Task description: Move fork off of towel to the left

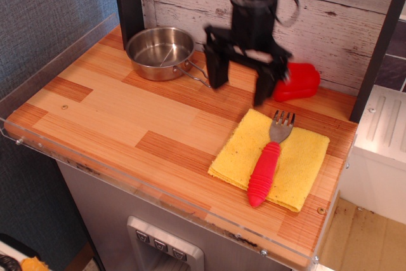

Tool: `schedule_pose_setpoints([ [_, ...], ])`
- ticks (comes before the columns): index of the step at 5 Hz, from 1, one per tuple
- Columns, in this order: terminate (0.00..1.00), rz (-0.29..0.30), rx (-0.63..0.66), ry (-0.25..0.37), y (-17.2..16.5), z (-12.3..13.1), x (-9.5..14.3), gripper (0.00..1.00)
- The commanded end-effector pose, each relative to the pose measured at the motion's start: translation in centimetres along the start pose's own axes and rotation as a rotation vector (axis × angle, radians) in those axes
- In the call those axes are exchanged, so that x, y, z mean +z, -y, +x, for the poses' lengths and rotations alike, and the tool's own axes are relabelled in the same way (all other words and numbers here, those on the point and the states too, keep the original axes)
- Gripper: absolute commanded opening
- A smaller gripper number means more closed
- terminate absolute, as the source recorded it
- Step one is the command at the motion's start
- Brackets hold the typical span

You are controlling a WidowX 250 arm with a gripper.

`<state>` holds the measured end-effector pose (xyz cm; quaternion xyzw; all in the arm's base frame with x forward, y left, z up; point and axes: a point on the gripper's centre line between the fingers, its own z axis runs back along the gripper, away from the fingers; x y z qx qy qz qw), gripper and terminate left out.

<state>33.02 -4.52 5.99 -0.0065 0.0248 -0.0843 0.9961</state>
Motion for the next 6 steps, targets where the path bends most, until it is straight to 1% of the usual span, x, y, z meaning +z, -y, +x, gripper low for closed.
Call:
schedule_pose_setpoints([
  [1, 0.0, 0.013, -0.013, 0.126, 4.2, -2.3, 1.4, 1.0],
  [2, 0.0, 0.037, -0.027, 0.147, 5.3, -2.1, 0.3, 1.0],
  [3, 0.0, 0.068, -0.012, 0.162, 5.2, -1.9, -0.7, 1.0],
  [4, 0.0, 0.092, -0.021, 0.15, 5.4, -1.8, -1.8, 1.0],
  [5, 0.0, 0.102, -0.02, 0.133, 5.2, -2.1, -2.6, 1.0],
  [6, 0.0, 0.1, -0.013, 0.126, 5.0, -2.3, -3.1, 1.0],
])
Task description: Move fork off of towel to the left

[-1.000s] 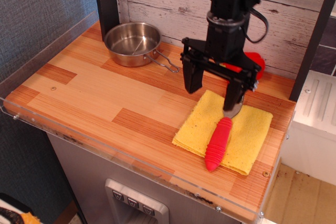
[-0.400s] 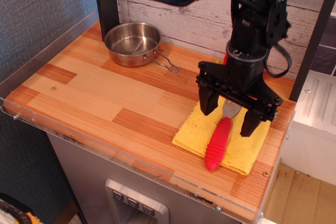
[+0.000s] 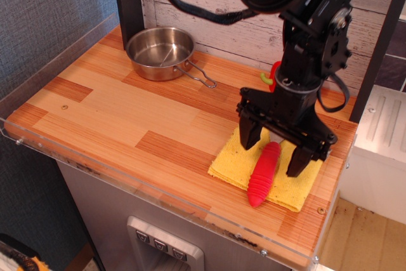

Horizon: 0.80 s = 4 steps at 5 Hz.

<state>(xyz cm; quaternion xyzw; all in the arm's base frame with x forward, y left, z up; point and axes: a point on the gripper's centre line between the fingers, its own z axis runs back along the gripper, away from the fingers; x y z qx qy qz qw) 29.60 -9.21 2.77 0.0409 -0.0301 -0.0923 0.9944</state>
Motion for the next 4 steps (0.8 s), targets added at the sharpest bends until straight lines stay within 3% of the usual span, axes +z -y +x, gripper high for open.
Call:
schedule_pose_setpoints([
  [1, 0.0, -0.012, 0.001, 0.0, -0.5, -0.3, -0.5, 1.0],
  [3, 0.0, -0.021, 0.011, -0.029, -1.7, -0.5, -1.1, 1.0],
  [4, 0.0, -0.032, 0.018, -0.029, -2.1, -0.5, -0.9, 0.0],
])
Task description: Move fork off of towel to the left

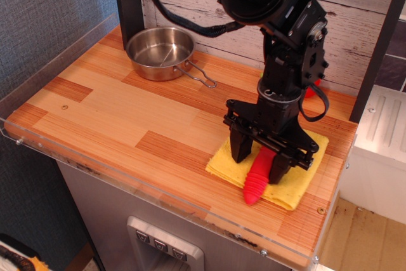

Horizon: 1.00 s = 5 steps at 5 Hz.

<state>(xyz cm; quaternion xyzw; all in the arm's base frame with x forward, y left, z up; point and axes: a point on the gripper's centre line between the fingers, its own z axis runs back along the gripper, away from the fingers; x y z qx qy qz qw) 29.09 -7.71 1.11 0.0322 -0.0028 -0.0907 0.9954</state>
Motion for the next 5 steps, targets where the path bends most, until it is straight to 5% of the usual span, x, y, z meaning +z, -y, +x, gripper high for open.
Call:
schedule_pose_setpoints([
  [1, 0.0, -0.024, 0.028, 0.042, -1.2, 0.3, 1.5, 0.0],
  [4, 0.0, -0.076, 0.081, 0.181, -2.7, -0.2, 7.4, 0.0],
  [5, 0.0, -0.081, 0.169, 0.181, -5.9, -1.6, 7.6, 0.0],
])
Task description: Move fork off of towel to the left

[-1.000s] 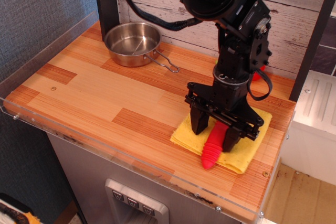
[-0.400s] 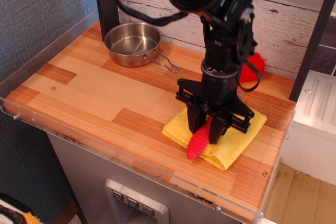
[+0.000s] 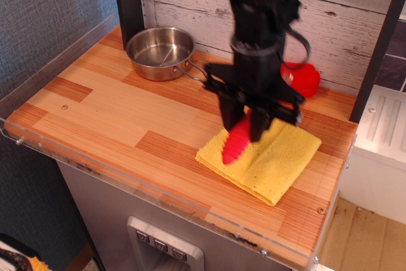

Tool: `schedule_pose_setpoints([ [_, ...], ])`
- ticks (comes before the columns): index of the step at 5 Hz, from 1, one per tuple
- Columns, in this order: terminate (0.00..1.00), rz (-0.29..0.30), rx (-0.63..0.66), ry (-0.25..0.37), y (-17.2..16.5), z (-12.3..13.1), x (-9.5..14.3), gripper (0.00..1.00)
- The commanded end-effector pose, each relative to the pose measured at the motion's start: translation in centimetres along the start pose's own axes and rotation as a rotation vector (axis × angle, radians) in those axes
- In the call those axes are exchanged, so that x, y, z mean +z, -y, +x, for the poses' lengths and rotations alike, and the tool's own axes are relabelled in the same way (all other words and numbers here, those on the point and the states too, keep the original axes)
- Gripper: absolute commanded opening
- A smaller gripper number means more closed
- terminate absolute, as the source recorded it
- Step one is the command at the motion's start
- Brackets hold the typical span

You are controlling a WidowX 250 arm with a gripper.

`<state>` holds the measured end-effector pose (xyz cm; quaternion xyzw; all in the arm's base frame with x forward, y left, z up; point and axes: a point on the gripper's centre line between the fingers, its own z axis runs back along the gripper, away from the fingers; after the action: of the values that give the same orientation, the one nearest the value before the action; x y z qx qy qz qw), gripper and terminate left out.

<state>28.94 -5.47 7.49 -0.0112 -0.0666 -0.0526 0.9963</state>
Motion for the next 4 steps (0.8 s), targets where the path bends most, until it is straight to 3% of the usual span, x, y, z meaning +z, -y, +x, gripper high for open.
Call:
schedule_pose_setpoints([
  [1, 0.0, 0.048, 0.118, 0.001, -7.6, -2.1, 1.2, 0.0],
  [3, 0.0, 0.084, -0.146, -0.102, -14.4, -2.0, -1.8, 0.0],
  [4, 0.0, 0.112, -0.044, -0.119, -16.8, -2.7, -2.7, 0.0],
])
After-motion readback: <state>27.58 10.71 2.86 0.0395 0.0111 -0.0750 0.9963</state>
